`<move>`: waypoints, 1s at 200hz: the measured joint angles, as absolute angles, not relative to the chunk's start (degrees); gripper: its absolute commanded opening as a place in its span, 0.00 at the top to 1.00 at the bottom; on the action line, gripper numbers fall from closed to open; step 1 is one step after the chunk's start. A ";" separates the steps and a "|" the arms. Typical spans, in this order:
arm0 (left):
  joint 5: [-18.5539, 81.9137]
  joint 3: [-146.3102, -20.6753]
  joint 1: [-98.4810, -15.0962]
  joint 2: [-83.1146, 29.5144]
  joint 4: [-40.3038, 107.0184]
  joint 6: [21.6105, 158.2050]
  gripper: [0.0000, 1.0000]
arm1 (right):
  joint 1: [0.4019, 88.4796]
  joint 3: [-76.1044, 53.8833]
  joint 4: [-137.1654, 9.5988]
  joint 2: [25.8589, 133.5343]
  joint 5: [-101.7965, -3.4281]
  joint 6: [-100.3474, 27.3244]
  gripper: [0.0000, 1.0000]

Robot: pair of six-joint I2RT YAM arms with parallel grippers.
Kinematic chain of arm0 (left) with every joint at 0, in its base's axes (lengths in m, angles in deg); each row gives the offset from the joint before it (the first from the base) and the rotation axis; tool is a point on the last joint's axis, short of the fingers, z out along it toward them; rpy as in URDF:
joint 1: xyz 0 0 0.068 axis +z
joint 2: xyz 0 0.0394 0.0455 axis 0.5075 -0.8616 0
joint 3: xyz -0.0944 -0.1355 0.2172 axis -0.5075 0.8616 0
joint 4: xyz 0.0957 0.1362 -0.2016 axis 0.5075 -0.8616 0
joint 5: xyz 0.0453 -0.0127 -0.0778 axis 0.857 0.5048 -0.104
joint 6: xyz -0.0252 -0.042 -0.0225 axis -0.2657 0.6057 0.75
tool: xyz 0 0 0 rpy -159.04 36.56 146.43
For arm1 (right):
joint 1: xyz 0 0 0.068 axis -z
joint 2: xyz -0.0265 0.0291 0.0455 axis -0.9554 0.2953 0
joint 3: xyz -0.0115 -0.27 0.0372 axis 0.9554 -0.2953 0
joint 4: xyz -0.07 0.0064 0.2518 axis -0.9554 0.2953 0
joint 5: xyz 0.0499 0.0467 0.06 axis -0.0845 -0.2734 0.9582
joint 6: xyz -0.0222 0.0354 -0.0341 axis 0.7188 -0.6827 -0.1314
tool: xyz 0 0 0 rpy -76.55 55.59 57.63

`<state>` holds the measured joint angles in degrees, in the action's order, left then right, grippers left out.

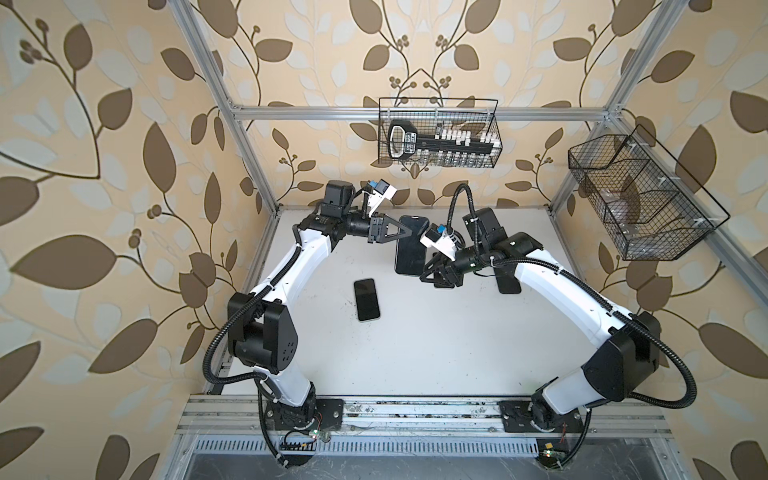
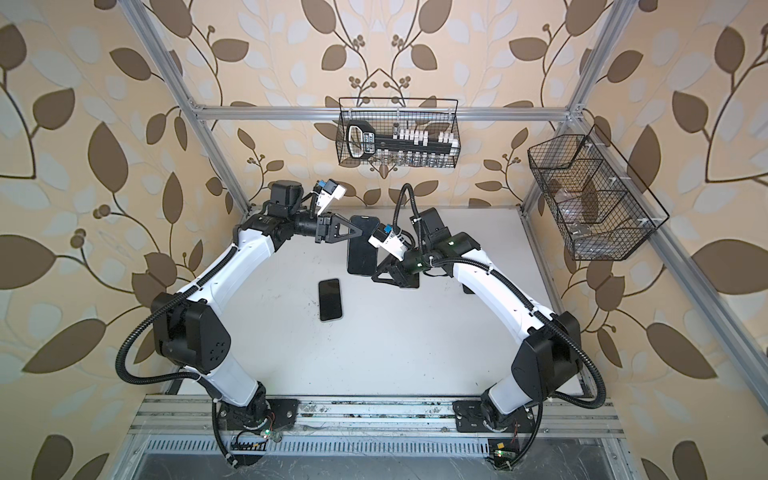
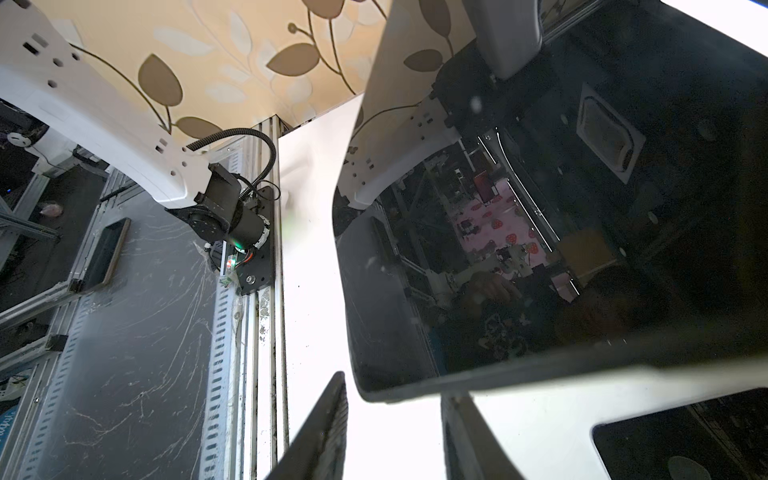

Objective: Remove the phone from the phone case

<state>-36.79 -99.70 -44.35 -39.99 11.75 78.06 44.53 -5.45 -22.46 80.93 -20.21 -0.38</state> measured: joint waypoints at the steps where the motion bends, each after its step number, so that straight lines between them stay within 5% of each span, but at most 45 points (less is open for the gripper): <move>1: -36.79 -99.70 -44.35 -39.99 11.75 78.06 1.00 | 44.53 -5.43 -22.44 80.95 -20.21 -0.38 0.67; 62: -36.81 -99.70 -44.41 -39.99 11.77 78.08 1.00 | 44.42 -4.27 -21.90 81.45 -18.72 0.21 0.70; 131: -37.34 -99.67 -44.41 -39.96 12.19 77.99 1.00 | 44.36 -3.33 -20.65 82.85 -17.37 0.63 0.89; 200: -39.26 -99.43 -44.43 -39.94 13.06 77.77 1.00 | 43.76 -3.15 -19.80 82.85 -17.10 1.02 0.95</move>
